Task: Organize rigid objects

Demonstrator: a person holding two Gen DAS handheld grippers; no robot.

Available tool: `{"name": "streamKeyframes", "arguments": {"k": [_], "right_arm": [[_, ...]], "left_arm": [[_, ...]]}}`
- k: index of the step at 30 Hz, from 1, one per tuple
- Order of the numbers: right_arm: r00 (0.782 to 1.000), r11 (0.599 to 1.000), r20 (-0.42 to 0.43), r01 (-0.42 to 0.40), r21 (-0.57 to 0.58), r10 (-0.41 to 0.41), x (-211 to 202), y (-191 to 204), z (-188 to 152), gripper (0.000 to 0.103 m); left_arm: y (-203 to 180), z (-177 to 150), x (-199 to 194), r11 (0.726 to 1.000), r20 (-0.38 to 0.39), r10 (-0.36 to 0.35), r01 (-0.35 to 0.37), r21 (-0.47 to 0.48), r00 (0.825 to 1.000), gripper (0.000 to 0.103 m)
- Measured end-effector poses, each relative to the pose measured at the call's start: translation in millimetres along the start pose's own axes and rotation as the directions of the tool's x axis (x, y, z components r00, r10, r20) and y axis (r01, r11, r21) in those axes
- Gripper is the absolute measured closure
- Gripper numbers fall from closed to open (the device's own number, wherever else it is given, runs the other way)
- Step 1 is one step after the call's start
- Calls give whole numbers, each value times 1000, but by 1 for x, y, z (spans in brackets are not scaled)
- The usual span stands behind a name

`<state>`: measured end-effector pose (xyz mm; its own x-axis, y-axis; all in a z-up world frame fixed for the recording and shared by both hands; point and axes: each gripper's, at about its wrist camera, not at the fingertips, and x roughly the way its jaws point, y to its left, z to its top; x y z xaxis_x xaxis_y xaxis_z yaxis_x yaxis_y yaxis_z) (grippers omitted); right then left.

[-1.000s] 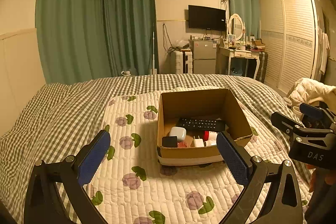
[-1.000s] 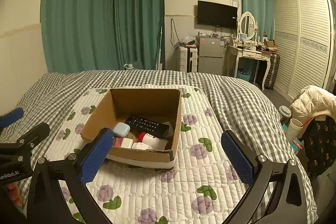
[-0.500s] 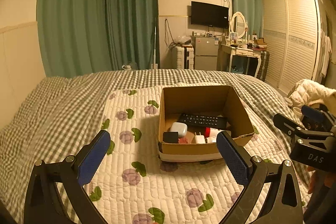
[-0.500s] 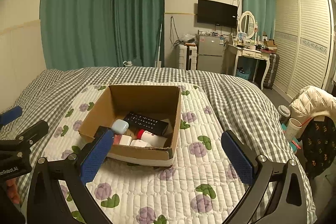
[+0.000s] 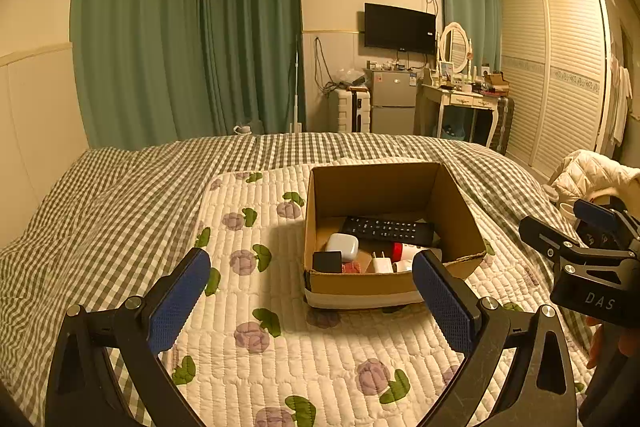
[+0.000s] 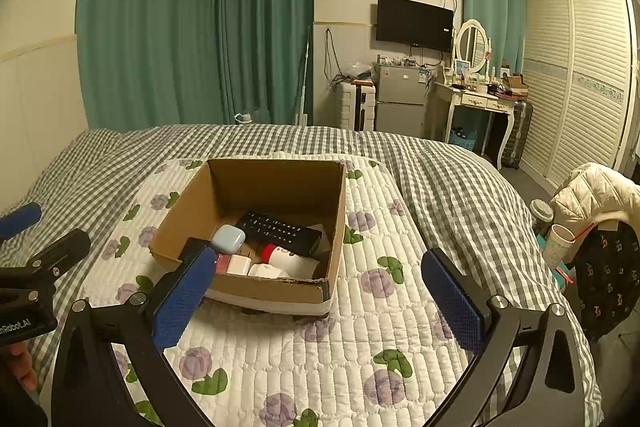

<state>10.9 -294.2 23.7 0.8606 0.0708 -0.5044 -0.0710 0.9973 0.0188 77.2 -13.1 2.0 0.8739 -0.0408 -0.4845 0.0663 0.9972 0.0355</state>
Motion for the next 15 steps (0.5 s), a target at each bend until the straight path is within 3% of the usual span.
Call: {"name": "streamKeyframes", "arguments": {"k": [15], "right_arm": [[1000, 1000, -8, 1, -4, -1, 1, 0, -1, 0]], "left_arm": [[1, -2, 0, 1000, 5, 6, -6, -4, 1000, 0]]}}
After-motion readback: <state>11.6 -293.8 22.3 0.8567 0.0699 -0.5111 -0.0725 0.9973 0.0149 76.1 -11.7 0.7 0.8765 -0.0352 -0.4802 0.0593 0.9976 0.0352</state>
